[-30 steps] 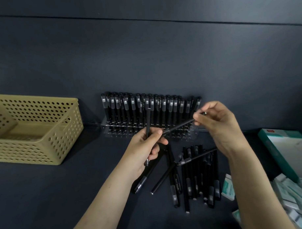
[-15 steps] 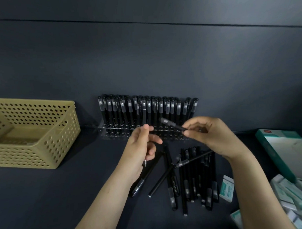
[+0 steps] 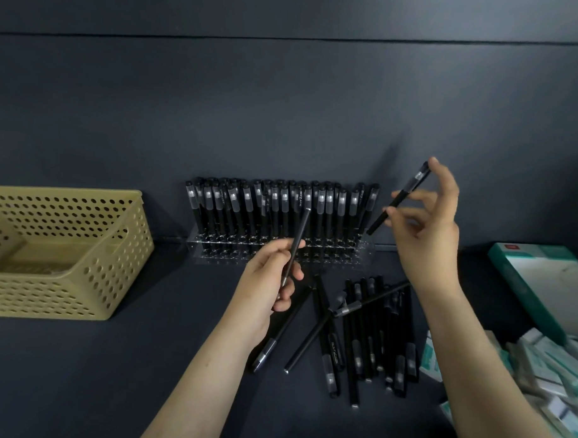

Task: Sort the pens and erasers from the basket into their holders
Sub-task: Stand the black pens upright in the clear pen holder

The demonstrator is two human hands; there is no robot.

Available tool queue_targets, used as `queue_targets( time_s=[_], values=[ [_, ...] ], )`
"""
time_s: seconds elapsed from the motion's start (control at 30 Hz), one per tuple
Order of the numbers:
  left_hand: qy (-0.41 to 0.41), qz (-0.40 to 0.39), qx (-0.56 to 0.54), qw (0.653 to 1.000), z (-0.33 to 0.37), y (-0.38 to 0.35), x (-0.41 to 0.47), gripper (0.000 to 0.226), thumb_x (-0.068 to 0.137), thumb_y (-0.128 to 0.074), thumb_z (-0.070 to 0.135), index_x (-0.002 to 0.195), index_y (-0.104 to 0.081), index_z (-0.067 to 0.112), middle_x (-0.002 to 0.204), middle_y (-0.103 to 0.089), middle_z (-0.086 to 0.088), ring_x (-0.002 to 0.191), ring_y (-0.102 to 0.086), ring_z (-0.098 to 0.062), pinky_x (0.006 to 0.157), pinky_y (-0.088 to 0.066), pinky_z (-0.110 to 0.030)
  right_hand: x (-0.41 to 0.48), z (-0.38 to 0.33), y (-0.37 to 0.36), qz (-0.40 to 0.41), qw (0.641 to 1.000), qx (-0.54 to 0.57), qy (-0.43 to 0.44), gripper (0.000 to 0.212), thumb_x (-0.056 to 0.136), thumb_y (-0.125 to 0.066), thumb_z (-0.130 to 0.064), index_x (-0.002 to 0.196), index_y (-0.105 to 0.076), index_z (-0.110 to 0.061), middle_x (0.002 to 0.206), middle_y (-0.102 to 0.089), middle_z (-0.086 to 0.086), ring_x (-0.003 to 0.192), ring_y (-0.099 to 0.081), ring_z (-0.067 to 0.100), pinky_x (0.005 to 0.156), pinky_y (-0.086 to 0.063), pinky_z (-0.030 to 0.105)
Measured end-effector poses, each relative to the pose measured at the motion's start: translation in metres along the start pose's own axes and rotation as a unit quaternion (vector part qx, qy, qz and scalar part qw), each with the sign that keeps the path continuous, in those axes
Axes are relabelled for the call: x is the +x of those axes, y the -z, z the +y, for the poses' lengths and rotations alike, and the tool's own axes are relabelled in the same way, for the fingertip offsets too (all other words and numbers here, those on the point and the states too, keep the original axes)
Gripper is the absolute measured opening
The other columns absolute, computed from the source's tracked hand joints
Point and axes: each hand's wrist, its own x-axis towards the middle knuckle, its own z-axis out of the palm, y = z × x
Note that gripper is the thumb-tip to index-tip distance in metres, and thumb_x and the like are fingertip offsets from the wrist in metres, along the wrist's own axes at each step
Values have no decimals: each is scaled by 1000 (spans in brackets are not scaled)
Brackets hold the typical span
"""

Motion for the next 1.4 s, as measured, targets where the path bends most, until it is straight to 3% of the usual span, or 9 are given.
queue_targets(
  time_s=[0.17, 0.4, 0.53, 0.7, 1.03, 1.1, 1.17, 1.27, 1.4],
  values=[
    [6, 4, 4, 1000, 1, -1, 0, 30, 98, -42, 8, 105, -68, 21, 70, -63, -2, 50, -44, -11, 43, -30, -23, -2, 4, -12, -31, 999, -25, -4, 75, 87, -64, 4, 136, -27, -40, 96, -57, -7, 82, -65, 6, 76, -45, 5],
    [-41, 21, 66, 997, 0, 7, 0, 12, 94, -59, 14, 100, -68, 17, 83, -74, -3, 55, -47, -6, 49, -39, -19, -3, 11, -19, -45, 991, -127, 21, 47, 90, -65, -8, 134, -53, -16, 108, -49, -2, 94, -52, 11, 77, -50, 20],
    [-85, 54, 129, 987, -1, 18, 1, 10, 89, -66, 20, 92, -74, 25, 66, -62, 9, 56, -50, -3, 59, -46, -14, -1, -4, -12, -15, 976, -180, 124, 38, 90, -67, -14, 127, -62, -16, 109, -55, 5, 97, -47, 21, 93, -30, 10],
    [-103, 48, 106, 988, 7, 22, -1, 10, 85, -71, 16, 94, -73, 20, 76, -63, 5, 67, -64, -5, 71, -55, -20, -6, -29, -33, -200, 958, -92, 184, 20, 83, -71, -28, 100, -76, -18, 99, -71, -7, 96, -58, 14, 94, -37, 15],
    [-140, 14, -25, 990, 28, 58, -12, 29, 83, -69, 7, 110, -60, 7, 89, -71, -1, 90, -70, -18, 81, -56, -28, -15, -52, -79, -299, 938, -66, 165, 17, 83, -73, -10, 97, -64, -14, 87, -50, -21, 82, -45, -4, 78, -39, 7],
    [-188, 3, 2, 982, 33, 74, -13, 36, 84, -68, 5, 117, -56, 12, 106, -70, -1, 103, -67, -14, 89, -54, -28, -15, -59, -88, -311, 938, -44, 144, 15, 88, -68, -9, 101, -62, -13, 88, -46, -24, 84, -48, -6, 77, -40, 7],
    [-238, 55, 102, 964, 30, 93, -5, 36, 87, -67, 10, 118, -55, 23, 121, -63, 6, 114, -59, -6, 96, -48, -25, -15, -68, -97, -318, 943, -9, 97, 13, 92, -63, -11, 101, -59, -18, 93, -52, -18, 86, -53, 1, 77, -43, 10],
    [-252, 153, 218, 930, 18, 115, 19, 32, 91, -63, 20, 120, -52, 30, 128, -53, 8, 118, -51, -3, 100, -43, -22, -13, -84, -113, -301, 951, 73, 21, 23, 93, -60, -11, 108, -49, -25, 94, -59, -1, 86, -57, 8, 76, -48, 16],
    [-209, 182, 247, 929, 3, 130, 45, 38, 93, -60, 21, 130, -52, 15, 129, -52, 0, 110, -53, -8, 78, -41, -1, -5, -99, -141, -276, 952, 127, 23, 77, 90, -62, -4, 142, -20, -43, 93, -56, 2, 80, -59, 17, 79, -50, 21]
  ],
)
